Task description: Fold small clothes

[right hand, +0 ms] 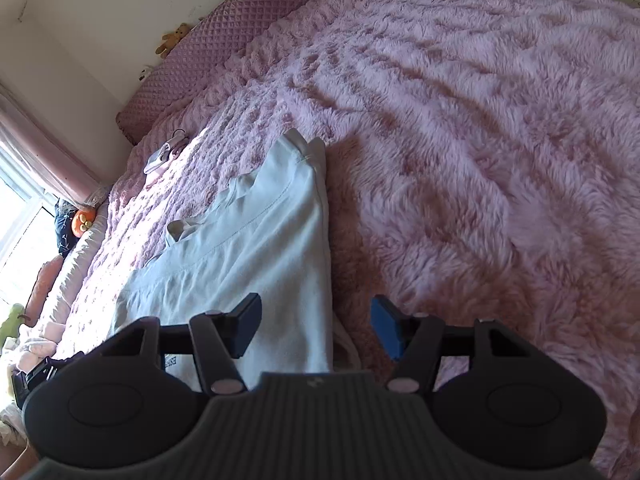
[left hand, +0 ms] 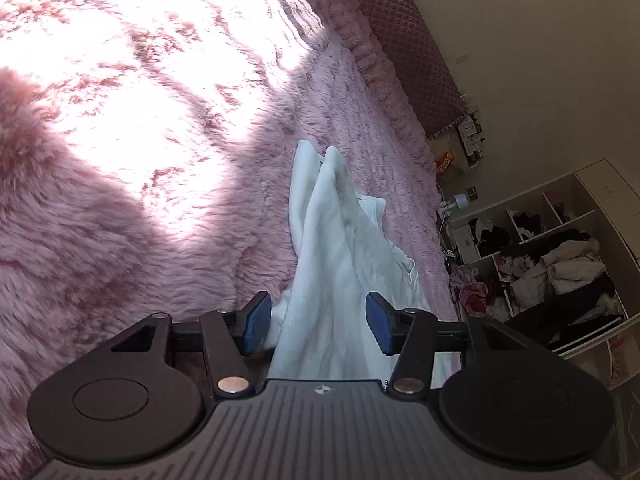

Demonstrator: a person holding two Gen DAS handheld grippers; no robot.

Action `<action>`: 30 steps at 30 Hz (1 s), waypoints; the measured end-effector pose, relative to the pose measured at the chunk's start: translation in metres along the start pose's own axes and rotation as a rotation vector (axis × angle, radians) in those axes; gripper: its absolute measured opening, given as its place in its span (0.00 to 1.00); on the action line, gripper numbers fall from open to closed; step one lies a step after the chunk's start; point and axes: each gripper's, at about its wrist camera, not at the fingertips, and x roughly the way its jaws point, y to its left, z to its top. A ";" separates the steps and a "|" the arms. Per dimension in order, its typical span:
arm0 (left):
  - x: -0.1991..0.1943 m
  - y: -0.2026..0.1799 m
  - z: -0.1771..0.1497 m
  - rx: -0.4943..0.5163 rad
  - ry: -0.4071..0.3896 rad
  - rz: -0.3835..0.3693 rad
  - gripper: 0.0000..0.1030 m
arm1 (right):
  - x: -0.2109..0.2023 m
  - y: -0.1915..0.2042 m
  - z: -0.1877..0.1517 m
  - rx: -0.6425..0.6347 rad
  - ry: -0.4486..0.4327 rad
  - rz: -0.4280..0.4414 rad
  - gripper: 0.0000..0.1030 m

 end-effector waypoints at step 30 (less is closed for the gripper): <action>0.014 -0.020 -0.028 0.324 0.166 0.054 0.13 | 0.029 0.014 -0.009 -0.087 0.049 -0.039 0.13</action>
